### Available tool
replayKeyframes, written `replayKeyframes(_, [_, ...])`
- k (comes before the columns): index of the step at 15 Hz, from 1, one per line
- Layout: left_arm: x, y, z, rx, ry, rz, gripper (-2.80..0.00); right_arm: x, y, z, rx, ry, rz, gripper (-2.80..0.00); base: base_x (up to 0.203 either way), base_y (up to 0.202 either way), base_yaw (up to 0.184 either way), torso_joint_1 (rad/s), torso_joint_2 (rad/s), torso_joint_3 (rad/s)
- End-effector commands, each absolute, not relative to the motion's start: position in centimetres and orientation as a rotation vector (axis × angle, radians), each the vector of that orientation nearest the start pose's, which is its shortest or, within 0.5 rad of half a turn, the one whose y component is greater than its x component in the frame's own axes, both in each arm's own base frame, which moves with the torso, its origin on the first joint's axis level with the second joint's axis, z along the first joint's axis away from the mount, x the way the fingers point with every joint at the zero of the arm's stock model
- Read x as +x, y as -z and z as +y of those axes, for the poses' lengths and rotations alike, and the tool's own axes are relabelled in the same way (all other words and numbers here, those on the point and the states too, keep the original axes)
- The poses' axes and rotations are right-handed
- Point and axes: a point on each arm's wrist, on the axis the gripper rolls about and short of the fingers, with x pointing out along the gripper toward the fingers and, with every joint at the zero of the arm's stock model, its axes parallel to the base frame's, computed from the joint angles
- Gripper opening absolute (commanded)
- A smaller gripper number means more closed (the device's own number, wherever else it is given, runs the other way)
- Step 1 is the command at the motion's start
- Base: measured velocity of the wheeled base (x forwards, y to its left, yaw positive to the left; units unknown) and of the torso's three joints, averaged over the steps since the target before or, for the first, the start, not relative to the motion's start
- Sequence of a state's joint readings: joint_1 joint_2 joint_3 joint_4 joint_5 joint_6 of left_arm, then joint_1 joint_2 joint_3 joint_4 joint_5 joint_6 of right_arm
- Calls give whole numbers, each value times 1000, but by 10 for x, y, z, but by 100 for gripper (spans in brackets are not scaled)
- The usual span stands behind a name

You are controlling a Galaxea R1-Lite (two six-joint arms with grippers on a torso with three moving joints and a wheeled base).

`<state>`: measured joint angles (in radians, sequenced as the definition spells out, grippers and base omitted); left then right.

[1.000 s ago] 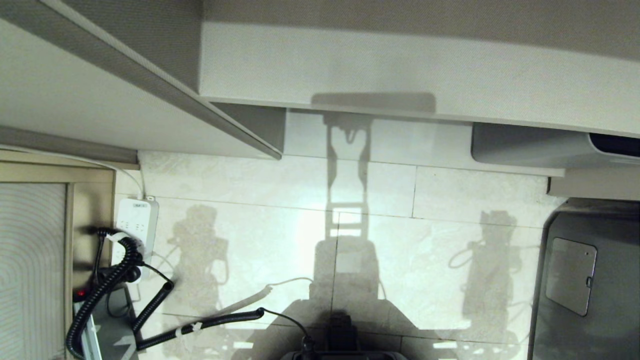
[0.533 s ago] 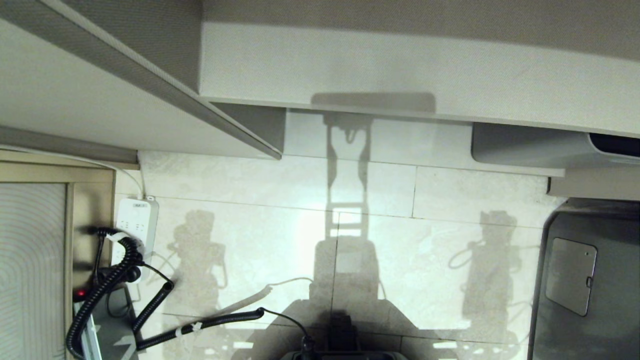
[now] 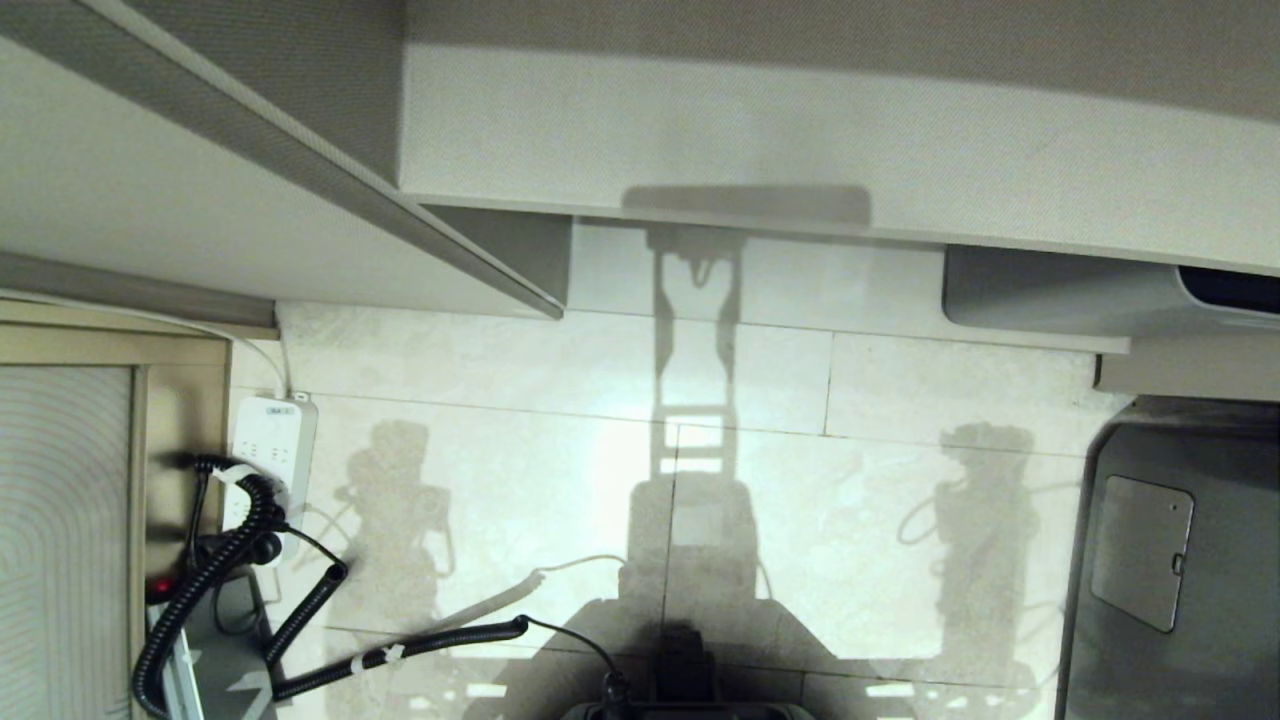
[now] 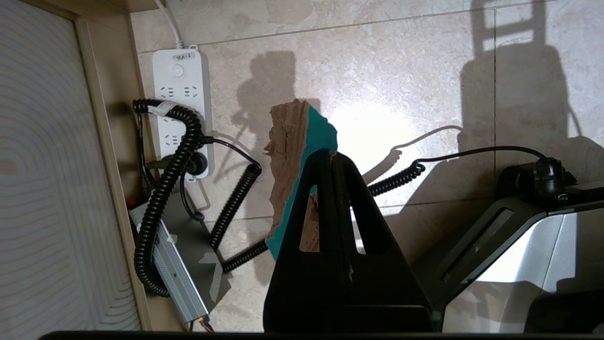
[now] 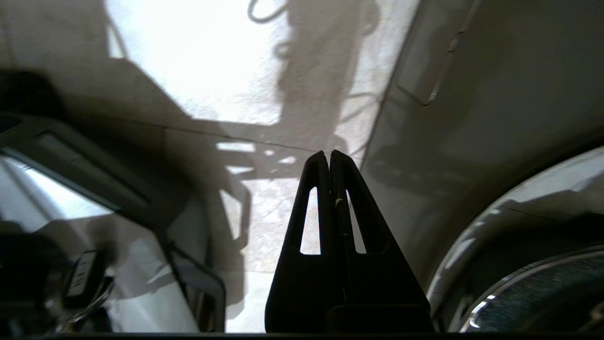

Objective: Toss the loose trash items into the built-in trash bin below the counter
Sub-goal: Put the garbage in the trash can

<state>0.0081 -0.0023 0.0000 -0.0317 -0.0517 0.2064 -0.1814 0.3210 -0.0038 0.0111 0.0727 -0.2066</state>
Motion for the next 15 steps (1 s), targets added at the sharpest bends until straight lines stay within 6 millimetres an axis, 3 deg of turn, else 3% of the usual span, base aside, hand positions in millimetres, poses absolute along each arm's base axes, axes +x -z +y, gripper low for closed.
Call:
replayKeyframes(1, [-23,-78,-1,208,39,-37,-280,5,-79,1,-148,-26,364,-280,0,0,0,0,0,0])
replayKeyframes(7, [-23,-78,-1,206,41,-35,-280,-22,-75,1,-145,-38,16,-280,0,0,0,0,0,0])
replayKeyframes(15, [-23,-75,-1,168,47,-7,-280,-23,-75,1,-106,-23,3,-280,0,0,0,0,0,0])
